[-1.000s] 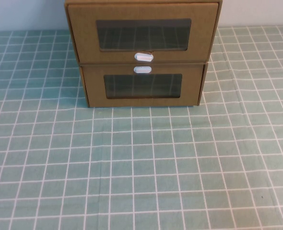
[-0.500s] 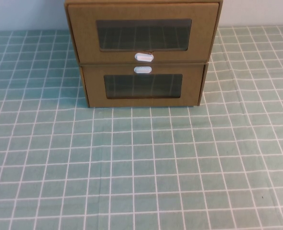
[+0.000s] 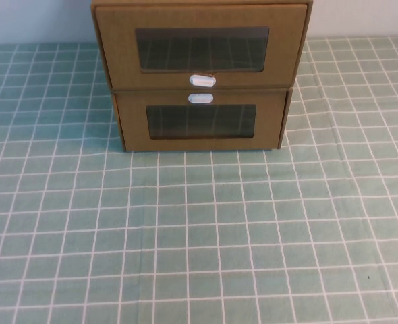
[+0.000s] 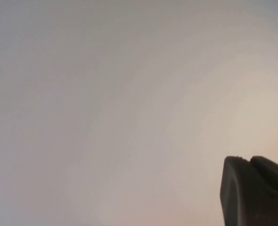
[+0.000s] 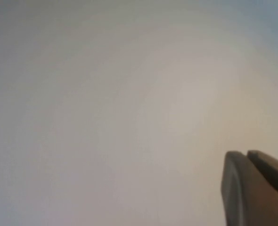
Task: Open the shoe box
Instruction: 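Pull the top drawer of the cardboard box fully open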
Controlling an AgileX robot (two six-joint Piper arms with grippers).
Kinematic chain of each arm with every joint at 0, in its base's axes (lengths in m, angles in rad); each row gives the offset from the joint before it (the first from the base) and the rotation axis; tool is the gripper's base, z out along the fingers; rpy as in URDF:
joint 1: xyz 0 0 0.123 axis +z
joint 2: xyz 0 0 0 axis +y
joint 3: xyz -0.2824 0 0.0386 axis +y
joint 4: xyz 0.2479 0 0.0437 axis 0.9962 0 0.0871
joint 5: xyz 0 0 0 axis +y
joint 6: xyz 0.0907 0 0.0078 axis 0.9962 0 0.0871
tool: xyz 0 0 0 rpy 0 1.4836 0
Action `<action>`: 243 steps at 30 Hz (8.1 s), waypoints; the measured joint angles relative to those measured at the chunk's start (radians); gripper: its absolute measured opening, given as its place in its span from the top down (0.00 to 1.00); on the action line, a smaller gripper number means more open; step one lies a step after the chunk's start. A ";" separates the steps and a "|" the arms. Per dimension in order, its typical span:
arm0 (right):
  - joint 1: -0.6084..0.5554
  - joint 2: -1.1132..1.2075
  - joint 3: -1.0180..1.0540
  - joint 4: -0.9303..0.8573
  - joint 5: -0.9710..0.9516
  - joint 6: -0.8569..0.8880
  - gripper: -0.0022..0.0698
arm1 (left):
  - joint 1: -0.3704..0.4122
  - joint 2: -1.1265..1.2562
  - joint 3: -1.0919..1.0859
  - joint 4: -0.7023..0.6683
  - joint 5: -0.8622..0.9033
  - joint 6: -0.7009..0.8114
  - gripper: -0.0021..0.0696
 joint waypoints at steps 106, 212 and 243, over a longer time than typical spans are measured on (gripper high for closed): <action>0.698 1.603 -0.442 -1.633 0.287 0.539 0.94 | -0.103 1.743 -1.286 -0.557 0.957 0.523 0.98; 0.209 0.413 0.468 0.510 0.169 -0.800 0.99 | 0.036 -0.056 0.142 0.141 0.804 0.107 0.98; 0.209 0.588 0.474 0.577 0.153 -0.828 0.99 | 0.036 -0.120 0.221 0.139 0.669 0.096 0.98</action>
